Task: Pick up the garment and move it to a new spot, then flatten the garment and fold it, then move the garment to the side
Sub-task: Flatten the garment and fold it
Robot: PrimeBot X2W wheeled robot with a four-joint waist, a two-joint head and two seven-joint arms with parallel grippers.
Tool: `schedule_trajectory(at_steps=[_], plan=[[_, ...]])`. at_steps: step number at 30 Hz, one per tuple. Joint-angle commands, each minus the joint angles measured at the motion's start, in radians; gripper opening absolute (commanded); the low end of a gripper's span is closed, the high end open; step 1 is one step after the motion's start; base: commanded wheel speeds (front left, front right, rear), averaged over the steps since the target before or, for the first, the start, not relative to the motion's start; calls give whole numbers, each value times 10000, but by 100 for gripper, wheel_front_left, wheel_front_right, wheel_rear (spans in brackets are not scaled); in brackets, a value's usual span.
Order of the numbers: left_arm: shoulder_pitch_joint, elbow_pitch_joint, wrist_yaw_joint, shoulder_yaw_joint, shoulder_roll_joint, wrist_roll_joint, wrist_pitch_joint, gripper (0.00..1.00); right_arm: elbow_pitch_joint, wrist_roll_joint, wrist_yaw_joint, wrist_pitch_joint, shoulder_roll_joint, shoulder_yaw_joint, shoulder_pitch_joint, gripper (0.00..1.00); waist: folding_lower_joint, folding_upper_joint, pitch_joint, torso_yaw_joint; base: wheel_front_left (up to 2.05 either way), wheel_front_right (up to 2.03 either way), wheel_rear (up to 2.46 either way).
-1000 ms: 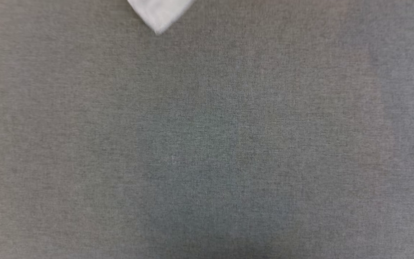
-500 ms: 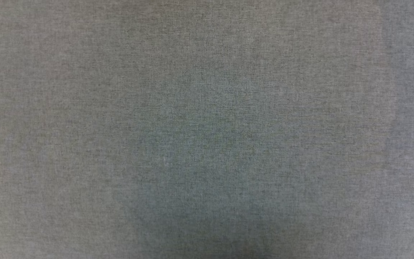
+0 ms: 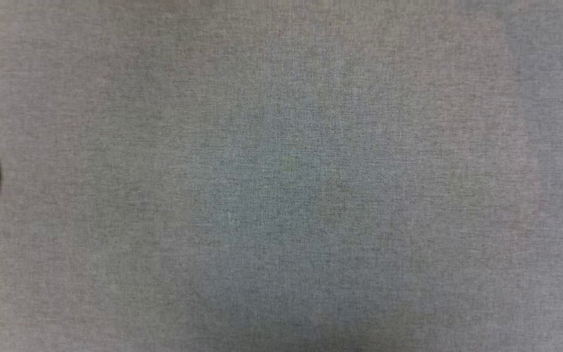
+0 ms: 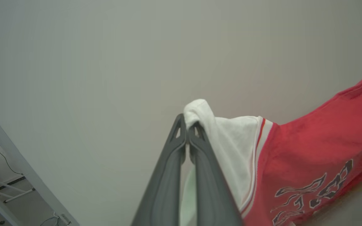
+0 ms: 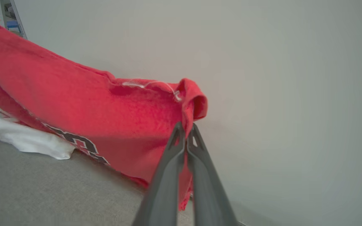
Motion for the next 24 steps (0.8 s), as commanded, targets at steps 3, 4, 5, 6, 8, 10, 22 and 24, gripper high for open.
schedule_trajectory(at_steps=[3, 4, 5, 6, 8, 10, 22, 24], plan=[[1744, -923, 344, 193, 198, -49, -55, 0, -260, 478, -2, -332, -342, 499, 1173, 0, -1, 0, -801, 106, 0, 0, 0], [2218, -1208, 450, 242, 215, -52, -56, 0, -342, 602, -2, -424, -440, 614, 1480, 0, -1, 0, -968, 135, 0, 0, 0], [2826, -1541, 552, 267, 250, -60, -56, 0, -468, 752, -2, -507, -568, 747, 1866, 0, -1, 0, -1156, 170, 0, 0, 0], [3311, -1802, 651, 288, 298, -45, -56, 0, -592, 846, -2, -556, -667, 873, 2185, 0, -1, 0, -1317, 182, 0, 0, 0], [4418, -2421, 890, 332, 386, -46, -57, 0, -846, 1069, -2, -702, -916, 1040, 2863, 0, -1, 0, -1657, 232, 0, 0, 0], [5480, -2989, 1174, 395, 447, -83, -57, 0, -1097, 1261, -2, -808, -1131, 1175, 3578, 0, -1, 0, -2007, 264, 0, 0, 0], [11137, -4645, 2434, 124, 561, -773, -57, 0, -2274, 2126, -2, -837, -1844, 1449, 8160, 0, -1, 0, -3964, 246, 0, 0, 0], [11824, -4724, 2614, 93, 538, -914, -57, 0, -2411, 2189, -2, -837, -1901, 1394, 8780, 0, -1, 0, -4208, 251, 0, 0, 0]])
